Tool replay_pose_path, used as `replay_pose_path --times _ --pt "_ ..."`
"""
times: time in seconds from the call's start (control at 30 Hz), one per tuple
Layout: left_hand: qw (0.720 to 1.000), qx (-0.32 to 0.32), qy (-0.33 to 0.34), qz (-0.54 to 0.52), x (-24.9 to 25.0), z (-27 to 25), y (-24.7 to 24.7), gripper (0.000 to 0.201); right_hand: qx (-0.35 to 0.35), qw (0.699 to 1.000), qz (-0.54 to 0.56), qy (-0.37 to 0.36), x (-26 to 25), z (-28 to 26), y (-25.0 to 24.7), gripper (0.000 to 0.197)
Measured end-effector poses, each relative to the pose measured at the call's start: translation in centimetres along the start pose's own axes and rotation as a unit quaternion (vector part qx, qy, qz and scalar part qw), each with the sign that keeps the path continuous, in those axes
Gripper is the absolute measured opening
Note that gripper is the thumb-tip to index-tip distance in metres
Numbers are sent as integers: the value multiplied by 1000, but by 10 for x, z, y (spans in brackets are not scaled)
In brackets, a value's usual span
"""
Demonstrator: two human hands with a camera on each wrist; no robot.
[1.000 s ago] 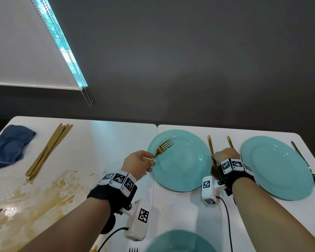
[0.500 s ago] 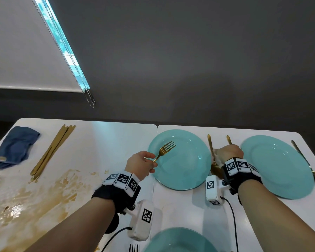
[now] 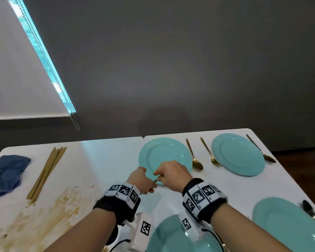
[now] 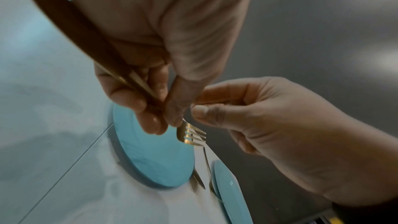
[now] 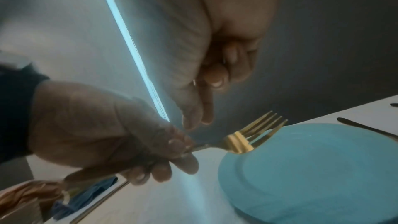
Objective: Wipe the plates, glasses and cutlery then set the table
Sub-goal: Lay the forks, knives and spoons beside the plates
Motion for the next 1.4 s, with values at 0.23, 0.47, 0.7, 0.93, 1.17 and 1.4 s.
replay_pose_path --times 0.23,0.47,0.7,0.93,1.17,1.4 --pt "988 -57 49 135 -28 -54 -31 57 -59 997 -54 -2 -67 -47 9 27" --pt "969 -74 89 217 -61 -92 -69 75 -67 997 -46 -7 -125 -72 22 21" --pt "980 40 112 159 -97 -93 -121 78 -61 994 -5 90 -136 -59 45 15" --pt "992 103 32 63 -127 -63 -165 57 -24 967 74 242 -110 -5 59 19" --pt "991 126 -17 36 -128 -22 -182 46 -25 929 110 352 -95 69 71 19" --pt "991 131 -21 7 -121 15 -188 40 -19 907 154 392 -75 134 78 22"
Point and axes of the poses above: each hand's wrist, its own z-axis towards the middle knuckle, its own y-axis out of the palm, x = y × z, the point moved 1 cm from there along z, towards the middle knuckle
